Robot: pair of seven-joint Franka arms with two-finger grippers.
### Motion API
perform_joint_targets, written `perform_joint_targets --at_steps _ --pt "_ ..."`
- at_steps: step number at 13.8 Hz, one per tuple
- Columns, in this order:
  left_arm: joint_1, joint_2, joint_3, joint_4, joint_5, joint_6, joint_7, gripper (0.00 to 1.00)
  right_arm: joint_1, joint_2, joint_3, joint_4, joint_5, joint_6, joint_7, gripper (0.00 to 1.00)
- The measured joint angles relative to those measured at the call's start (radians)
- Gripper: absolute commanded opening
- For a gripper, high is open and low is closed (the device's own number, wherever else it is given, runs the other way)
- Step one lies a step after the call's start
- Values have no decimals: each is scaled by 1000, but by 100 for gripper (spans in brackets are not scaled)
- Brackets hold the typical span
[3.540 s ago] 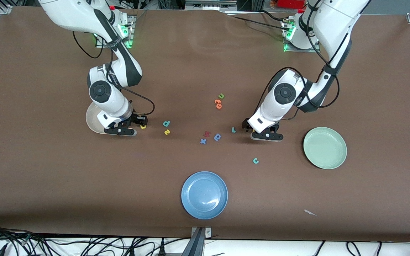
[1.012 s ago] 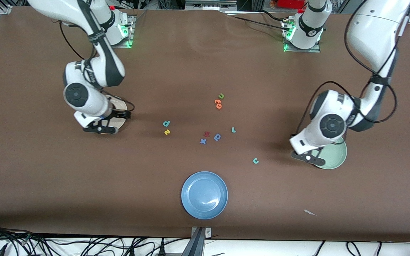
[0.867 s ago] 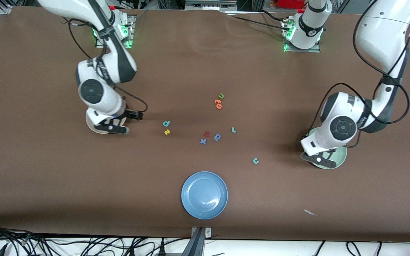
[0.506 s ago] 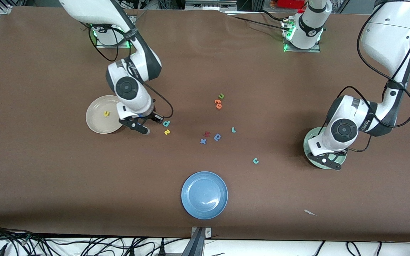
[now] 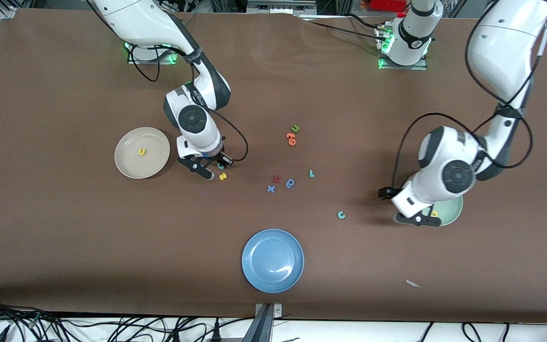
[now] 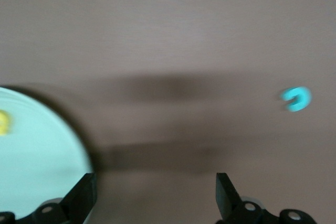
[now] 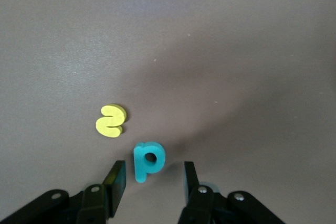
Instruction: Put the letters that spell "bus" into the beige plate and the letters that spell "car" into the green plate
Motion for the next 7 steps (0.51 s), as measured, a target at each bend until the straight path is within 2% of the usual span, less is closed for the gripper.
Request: perform_joint_targets --at_steps 1,3,4,5,7 --pt "-44 25 1 27 0 1 -93 100 1 8 0 0 0 16 0 48" --pt "-120 86 2 99 0 2 -268 100 1 24 0 1 0 47 0 19" --pt "-142 116 4 133 0 2 -340 100 1 27 -1 2 0 51 0 10" --pt "-154 143 5 162 0 2 -397 100 1 26 -1 3 0 50 0 5" --pt "-161 187 8 210 0 2 -482 100 1 25 -3 7 0 50 0 5"
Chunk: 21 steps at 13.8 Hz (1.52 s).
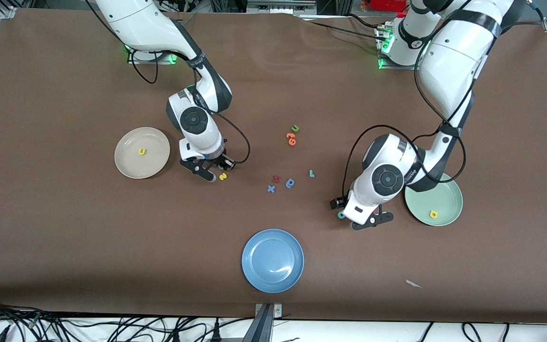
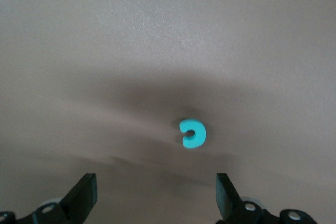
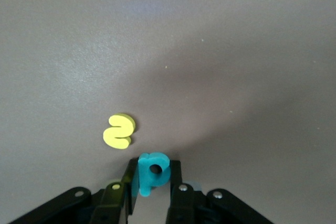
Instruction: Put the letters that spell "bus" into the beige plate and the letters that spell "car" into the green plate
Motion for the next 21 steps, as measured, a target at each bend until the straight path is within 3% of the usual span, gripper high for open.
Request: perform_joint_targets --at_steps 3,5,9,10,12,14,16,17,19,21 --pt "-29 61 36 75 0 0 -105 95 0 -9 -9 13 0 -42 -11 5" --pt "-50 92 47 116 0 0 -162 90 1 -47 -50 24 -1 -158 -87 6" --pt "-68 122 50 155 0 0 -218 61 -7 -144 -233 -24 0 -314 -422 5" --pt "-68 125 50 158 0 0 -223 55 -11 -166 -270 -70 0 -314 -499 11" --pt "-68 129 50 166 0 0 -225 45 -13 -208 -324 -174 0 -309 -600 84" --pt "-68 131 52 172 0 0 -227 37 -12 -236 -340 -243 0 -309 -647 98" --pt "-68 133 54 176 0 0 -228 34 -8 -246 -339 -258 0 -309 -667 98" --pt "-68 133 54 178 0 0 -228 27 -6 -252 -337 -249 0 -306 -668 98" --pt "-68 133 55 179 0 0 -231 25 1 -264 -319 -192 0 -301 -670 96" --pt "-68 134 55 180 0 0 -236 20 9 -259 -273 -104 0 -301 -646 88"
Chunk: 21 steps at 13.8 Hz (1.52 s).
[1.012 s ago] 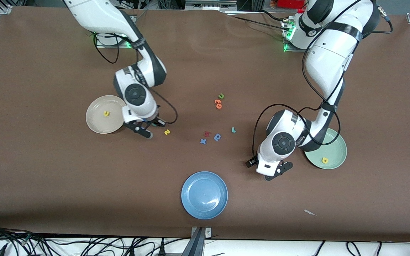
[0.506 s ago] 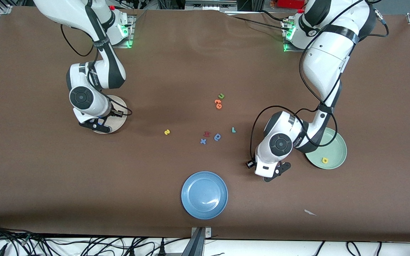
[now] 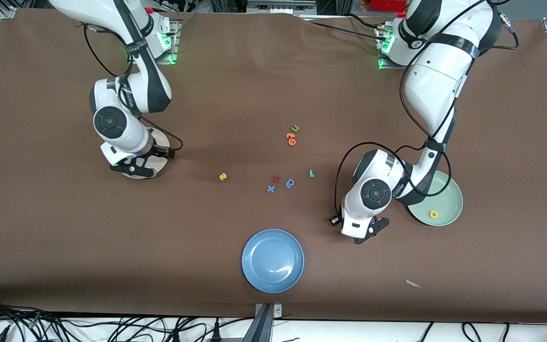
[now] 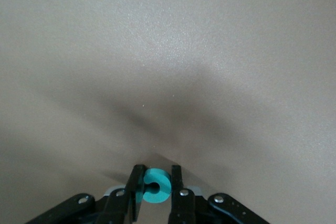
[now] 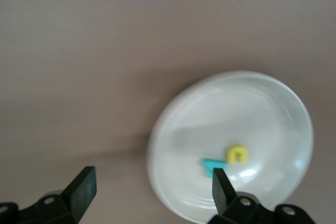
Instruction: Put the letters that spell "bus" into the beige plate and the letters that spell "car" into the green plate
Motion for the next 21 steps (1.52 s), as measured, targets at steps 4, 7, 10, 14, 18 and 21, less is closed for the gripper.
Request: perform_joint_targets --at_steps 4,7,10,14,18,21 --pt "0 0 0 2 0 -2 -5 15 14 97 101 155 0 2 223 76" --pt "13 -2 7 18 0 -55 50 14 21 209 168 221 0 79 342 76" --pt "62 -32 18 45 7 -176 296 14 23 281 195 229 0 176 413 62" --pt "171 -96 22 13 106 -293 652 14 23 296 199 232 0 212 426 62" --pt "286 -213 16 -212 128 -77 827 14 27 315 205 233 0 245 427 55" --pt "388 -310 7 -459 128 162 889 30 33 333 205 233 0 267 427 33"
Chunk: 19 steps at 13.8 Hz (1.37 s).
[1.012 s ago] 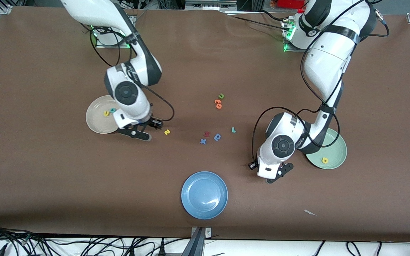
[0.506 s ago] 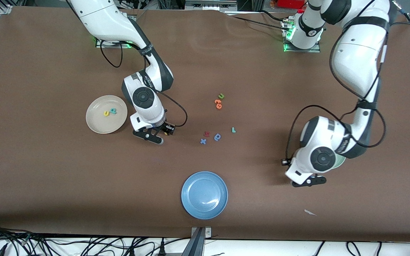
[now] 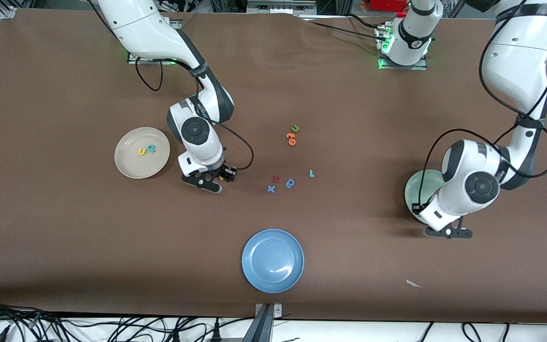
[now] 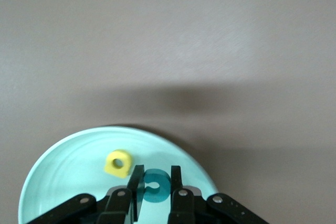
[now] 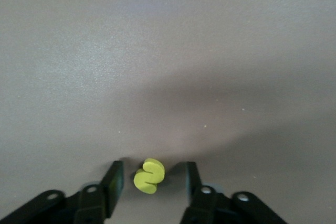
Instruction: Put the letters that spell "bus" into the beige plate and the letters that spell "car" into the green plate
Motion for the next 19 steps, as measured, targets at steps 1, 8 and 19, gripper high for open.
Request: perform_joint_targets --at_steps 1,8,19 --pt "32 -21 -6 -62 0 51 19 87 3 5 0 0 0 5 0 18" --pt "47 -72 -113 -104 -36 37 -58 100 3 -5 -15 15 0 -38 -10 11" --pt "-347 -27 -158 -85 -47 9 -658 98 -18 -308 -375 -347 0 -235 -648 80"
